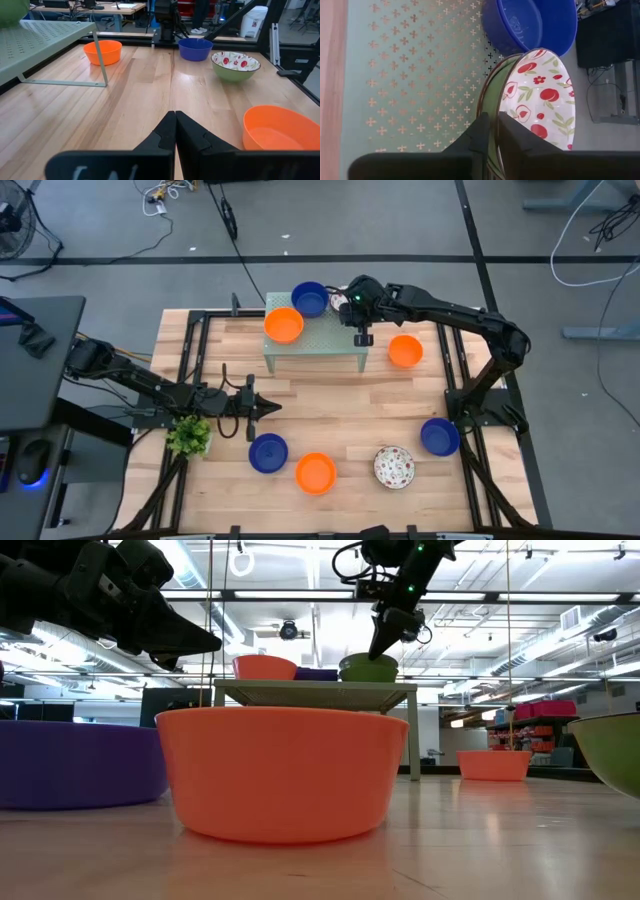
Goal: Pick & Place Mini bowls
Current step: Stack the white bowl on the white bowl on the shelf
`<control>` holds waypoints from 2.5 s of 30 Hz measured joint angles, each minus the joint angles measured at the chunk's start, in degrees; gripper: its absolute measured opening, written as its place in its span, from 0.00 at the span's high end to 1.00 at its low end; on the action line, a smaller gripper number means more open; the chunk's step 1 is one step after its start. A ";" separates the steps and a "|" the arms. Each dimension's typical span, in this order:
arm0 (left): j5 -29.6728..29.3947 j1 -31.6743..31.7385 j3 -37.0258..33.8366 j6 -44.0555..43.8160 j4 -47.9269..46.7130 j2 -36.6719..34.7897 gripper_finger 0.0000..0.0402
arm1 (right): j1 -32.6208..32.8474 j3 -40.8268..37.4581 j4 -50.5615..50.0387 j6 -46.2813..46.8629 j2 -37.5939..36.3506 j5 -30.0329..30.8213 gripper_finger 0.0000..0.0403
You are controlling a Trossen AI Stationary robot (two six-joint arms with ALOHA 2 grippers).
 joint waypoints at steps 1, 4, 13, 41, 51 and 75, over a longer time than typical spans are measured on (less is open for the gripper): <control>0.00 0.00 0.00 0.00 -0.01 0.00 0.98 | 0.00 0.00 -0.06 0.21 0.00 -0.02 0.89; 0.00 0.00 0.00 0.00 -0.01 0.00 0.98 | 0.00 0.00 -0.07 0.63 0.00 -0.02 0.84; 0.00 0.00 0.00 0.00 0.00 0.00 0.98 | 0.00 0.00 -0.33 -0.07 0.00 -0.07 0.65; 0.00 0.01 0.00 0.09 -0.04 0.00 0.98 | 0.41 0.02 -0.34 -1.82 -1.14 -2.28 0.62; 0.00 0.01 0.00 0.07 -0.06 0.00 0.98 | -0.34 0.07 -1.28 4.17 -2.47 -3.70 0.66; 0.00 0.00 0.00 0.04 -0.32 -0.02 0.98 | -3.01 -2.97 4.75 12.30 -1.79 -7.58 0.98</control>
